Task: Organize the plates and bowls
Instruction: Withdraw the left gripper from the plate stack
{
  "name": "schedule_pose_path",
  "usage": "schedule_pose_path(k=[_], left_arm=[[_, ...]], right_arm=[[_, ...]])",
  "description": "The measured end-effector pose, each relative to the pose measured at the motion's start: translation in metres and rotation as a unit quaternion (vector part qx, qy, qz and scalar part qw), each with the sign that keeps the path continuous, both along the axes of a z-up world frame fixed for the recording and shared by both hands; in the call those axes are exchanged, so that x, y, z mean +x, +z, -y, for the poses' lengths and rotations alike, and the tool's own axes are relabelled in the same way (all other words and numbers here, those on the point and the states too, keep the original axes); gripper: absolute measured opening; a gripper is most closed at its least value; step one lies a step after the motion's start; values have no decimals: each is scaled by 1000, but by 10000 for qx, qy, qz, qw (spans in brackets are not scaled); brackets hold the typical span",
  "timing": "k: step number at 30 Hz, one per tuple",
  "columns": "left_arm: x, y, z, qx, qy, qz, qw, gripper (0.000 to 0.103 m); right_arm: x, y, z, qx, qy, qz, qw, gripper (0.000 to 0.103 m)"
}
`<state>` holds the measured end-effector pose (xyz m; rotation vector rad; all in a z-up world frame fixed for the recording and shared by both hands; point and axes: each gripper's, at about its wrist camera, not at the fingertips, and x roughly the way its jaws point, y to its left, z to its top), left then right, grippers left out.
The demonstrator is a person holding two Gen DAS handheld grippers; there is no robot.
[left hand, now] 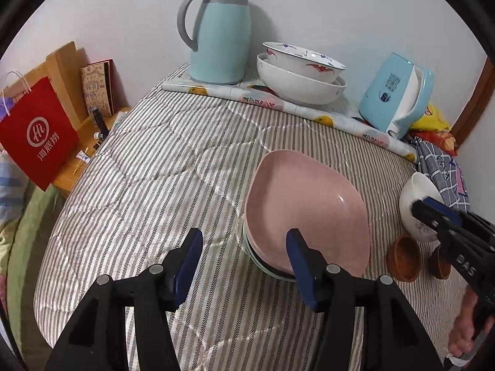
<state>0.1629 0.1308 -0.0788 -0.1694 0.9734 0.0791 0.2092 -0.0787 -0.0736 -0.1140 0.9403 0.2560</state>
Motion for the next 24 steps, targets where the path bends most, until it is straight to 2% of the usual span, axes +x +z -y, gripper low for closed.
schedule_pose_path(k=[6,13,17,24], left_arm=[[-3,-7,9,-155,-21,-41,9999,54],[-10,-1,32,-16,-249,29,9997,54],[-14,6,52,-37,-430,111,9990,54],[-20,13,99,-53,-851,185,9962,54]], right_arm=[[-25,7,29,-34,-174,91,9998,22],[-58,7,81,-50,-642,123,9978,24],[-74,6,111,-24,-947,178,9953,39],[-93,-1,149,48,-1314,133,9912,40]])
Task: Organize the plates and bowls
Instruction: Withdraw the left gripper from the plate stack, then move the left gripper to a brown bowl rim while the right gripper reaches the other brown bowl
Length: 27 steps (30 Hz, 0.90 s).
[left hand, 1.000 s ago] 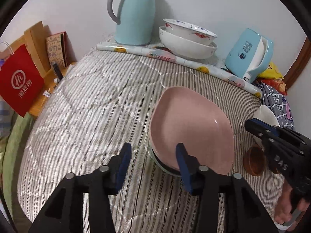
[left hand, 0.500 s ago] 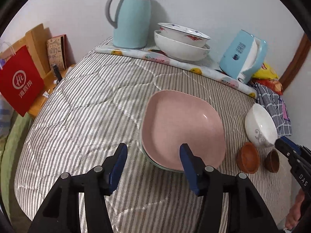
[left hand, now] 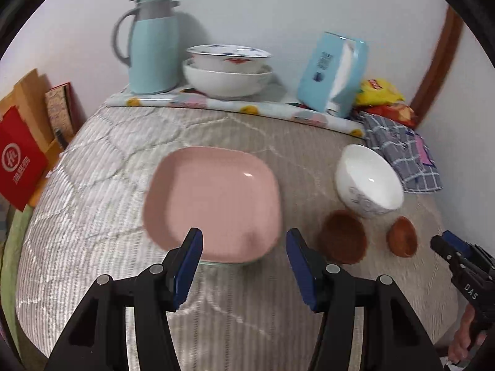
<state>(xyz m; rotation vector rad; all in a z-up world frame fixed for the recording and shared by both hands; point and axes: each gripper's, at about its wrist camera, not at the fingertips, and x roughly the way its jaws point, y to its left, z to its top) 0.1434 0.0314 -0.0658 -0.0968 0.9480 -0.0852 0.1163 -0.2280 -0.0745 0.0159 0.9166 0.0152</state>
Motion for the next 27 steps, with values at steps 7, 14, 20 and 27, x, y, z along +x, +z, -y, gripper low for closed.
schedule_pose_path(k=[7,14,20,27], left_arm=[[1,-7,35,61,-224,-162,9996,54],[3,-21,56,-28,-195,-291,9994,54],[6,-31,68,22,-84,-381,9992,54],[9,-33,72,-99,59,-337,9994,54]], right_arm=[[-8,-11,26,-77,-193,11,9998,46],[-9,-24,45,21,-305,-95,9995,47],[-5,-33,58,135,-431,-172,9988,47],[2,-41,65,247,-371,-374,9983,47]])
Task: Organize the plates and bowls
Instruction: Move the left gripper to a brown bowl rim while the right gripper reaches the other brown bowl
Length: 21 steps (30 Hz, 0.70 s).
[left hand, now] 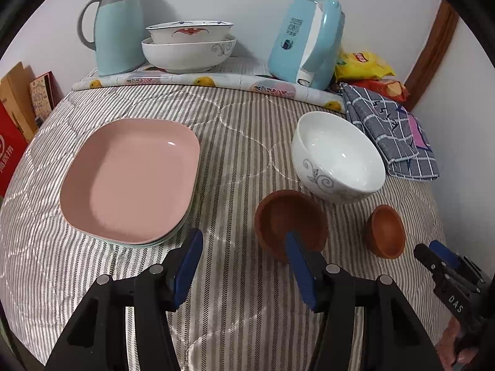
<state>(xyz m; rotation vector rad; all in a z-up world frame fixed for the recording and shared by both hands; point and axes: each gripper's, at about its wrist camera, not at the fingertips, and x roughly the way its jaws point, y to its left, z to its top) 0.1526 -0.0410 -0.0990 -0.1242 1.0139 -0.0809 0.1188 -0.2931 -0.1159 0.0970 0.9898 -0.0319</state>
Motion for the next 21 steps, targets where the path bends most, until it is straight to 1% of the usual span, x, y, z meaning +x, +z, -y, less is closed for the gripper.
schedule_pose_path(k=[5,11,15,21], left_arm=[[5,-5,0,-96,90,-6,9999,54],[10,-12,5,-22,43,-52,10000,54],[14,-17,9,-13,-8,-103,9999,54],[21,-28,15,40,-58,-227,9997,54]], right_arm=[[4,-1,-1,-26,73,20,10000,46],[13,-8,-3,-83,118,-46,9999,46],[19,-16,-2,19,80,-126,9999,43],[27,-23,-5,45,95,-201,9997,43]])
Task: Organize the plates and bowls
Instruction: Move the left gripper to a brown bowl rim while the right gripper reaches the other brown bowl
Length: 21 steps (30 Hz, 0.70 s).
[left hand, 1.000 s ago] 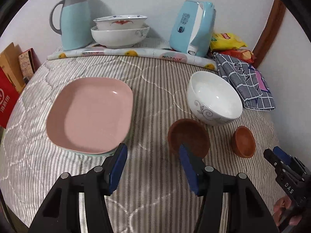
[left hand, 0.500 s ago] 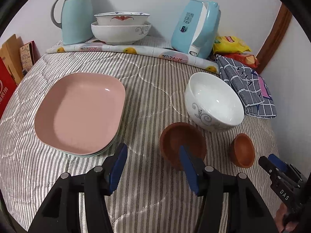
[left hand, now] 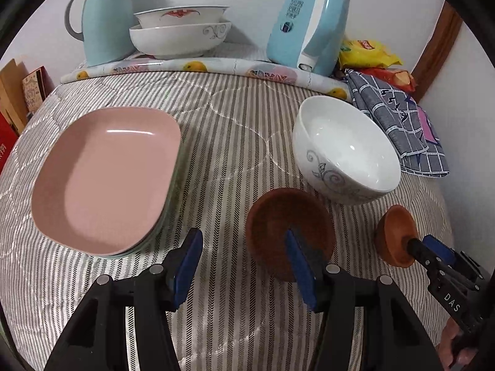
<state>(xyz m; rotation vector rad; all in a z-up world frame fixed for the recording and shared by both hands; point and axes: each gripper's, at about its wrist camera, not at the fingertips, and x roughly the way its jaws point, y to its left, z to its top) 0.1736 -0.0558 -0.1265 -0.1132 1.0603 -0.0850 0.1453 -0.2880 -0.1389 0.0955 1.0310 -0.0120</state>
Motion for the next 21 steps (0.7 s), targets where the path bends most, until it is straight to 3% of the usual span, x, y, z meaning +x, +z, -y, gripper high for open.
schedule_pose_path(k=[6,15,21], left_arm=[[5,-9,3,254,-45,-32,9997,54],[12,-21,7,188,-145,-265,9994,54],[13,-22,11,275,-252,-192,9991,54]], right_arm=[[7,-11,-2,34,45,-77,10000,42],[10,-20,-1,112,20,-109,9999,42],[13,-23,-3,150,26,-43,9999,45]])
